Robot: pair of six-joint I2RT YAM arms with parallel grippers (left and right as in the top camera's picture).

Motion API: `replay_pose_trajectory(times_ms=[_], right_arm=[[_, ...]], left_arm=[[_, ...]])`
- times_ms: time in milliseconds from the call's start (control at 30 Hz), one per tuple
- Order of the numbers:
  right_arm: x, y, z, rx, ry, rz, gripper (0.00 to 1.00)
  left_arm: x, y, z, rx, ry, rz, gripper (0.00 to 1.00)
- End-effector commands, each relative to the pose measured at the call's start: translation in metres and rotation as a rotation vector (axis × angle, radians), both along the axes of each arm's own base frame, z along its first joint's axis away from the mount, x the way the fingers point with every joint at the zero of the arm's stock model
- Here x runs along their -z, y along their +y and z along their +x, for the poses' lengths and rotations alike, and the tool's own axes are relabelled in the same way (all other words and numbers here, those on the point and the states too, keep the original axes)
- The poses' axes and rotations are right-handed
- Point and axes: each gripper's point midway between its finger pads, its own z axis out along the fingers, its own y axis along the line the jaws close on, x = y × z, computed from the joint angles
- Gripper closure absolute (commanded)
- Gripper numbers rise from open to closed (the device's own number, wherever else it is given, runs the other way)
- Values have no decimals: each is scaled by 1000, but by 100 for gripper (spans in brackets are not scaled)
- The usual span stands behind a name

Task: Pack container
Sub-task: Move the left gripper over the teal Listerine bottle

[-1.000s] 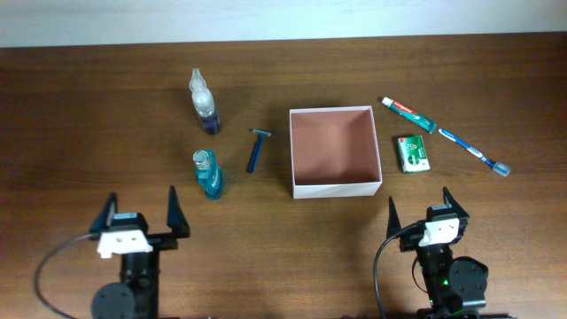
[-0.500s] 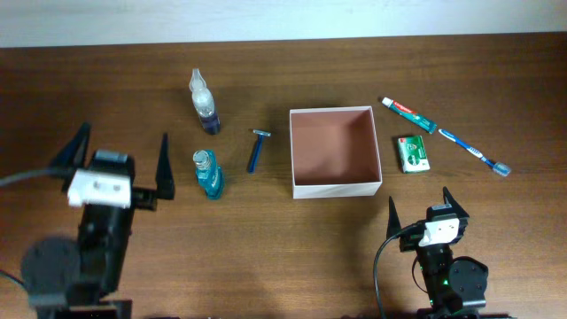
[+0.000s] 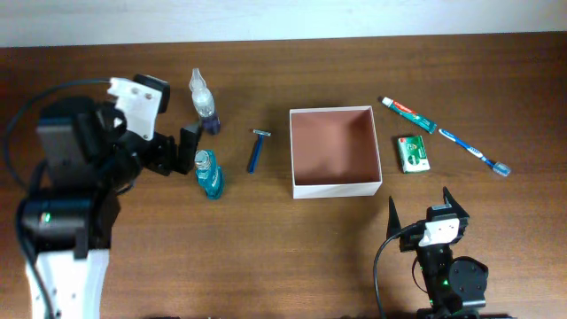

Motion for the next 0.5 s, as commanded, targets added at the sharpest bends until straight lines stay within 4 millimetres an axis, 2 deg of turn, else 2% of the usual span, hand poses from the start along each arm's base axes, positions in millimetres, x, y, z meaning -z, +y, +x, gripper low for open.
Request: replay_pose_trajectory(times_ms=[0, 67, 167, 267, 467], right_arm=[[2, 1, 0, -2, 1, -1, 1], [1, 1, 0, -1, 0, -1, 1], [1, 1, 0, -2, 0, -1, 1], [1, 1, 0, -1, 0, -1, 1], [2, 1, 0, -2, 1, -1, 1]], left_arm=[[26, -4, 9, -53, 139, -91, 1], [31, -16, 9, -16, 182, -153, 1], [25, -34, 5, 77, 190, -229, 1], [26, -30, 7, 60, 177, -203, 1], [58, -6, 2, -169, 289, -11, 1]])
